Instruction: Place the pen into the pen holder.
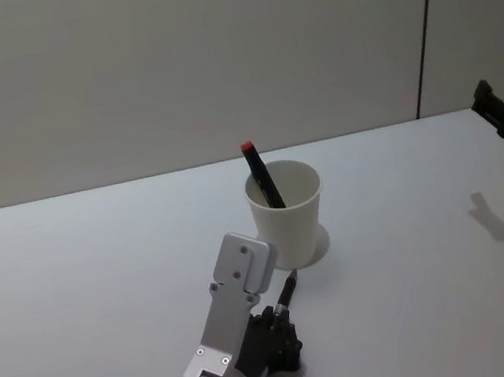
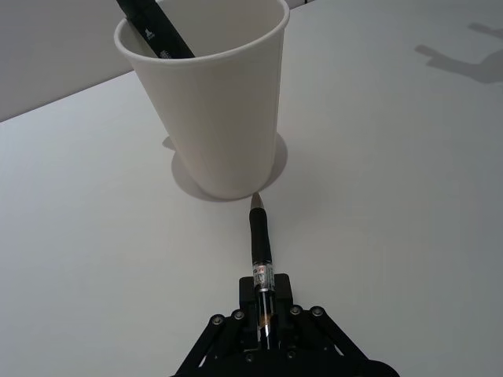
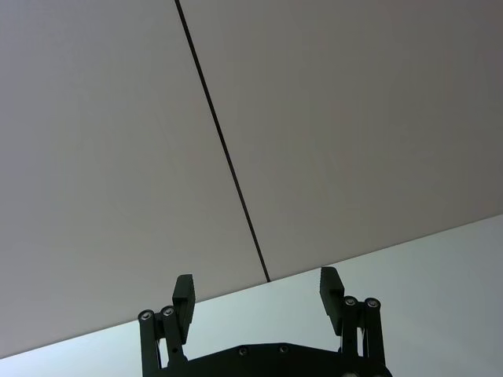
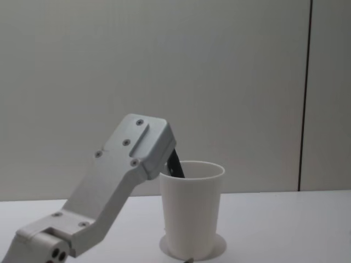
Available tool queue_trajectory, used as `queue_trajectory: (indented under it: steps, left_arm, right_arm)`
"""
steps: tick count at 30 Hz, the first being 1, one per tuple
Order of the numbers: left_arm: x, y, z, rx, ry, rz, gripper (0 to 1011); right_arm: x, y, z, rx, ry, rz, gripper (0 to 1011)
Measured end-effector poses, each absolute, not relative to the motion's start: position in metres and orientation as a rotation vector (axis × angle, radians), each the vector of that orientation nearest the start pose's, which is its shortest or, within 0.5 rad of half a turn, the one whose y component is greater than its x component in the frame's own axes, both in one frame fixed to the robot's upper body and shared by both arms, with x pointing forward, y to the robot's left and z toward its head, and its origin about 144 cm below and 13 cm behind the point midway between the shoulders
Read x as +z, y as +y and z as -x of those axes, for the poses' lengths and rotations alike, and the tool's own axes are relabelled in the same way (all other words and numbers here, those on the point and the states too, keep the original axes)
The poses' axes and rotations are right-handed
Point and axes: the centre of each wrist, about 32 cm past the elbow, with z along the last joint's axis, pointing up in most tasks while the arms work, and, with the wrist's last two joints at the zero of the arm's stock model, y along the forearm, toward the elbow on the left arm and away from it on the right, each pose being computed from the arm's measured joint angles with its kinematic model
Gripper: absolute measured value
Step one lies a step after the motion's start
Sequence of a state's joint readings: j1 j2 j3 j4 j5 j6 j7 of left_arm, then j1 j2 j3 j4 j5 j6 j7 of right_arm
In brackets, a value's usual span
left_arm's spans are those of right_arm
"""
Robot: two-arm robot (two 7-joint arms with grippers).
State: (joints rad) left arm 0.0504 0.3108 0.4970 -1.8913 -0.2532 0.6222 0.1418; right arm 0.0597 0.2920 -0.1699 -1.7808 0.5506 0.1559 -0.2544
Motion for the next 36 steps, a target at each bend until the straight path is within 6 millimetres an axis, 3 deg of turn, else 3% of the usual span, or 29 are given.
queue_trajectory:
  steps: [23, 36]
  left_arm:
    - [1.187, 0.146, -0.397, 1.119, 0.224, -0.479, 141]
    - [1.183, 0.179, -0.434, 1.166, 0.139, -0.473, 140]
  right_arm:
    - [1.221, -0.241, -0.464, -1.546, 0.198, -0.191, 1002]
    - [1.221, -0.241, -0.464, -1.546, 0.198, -0.191, 1002]
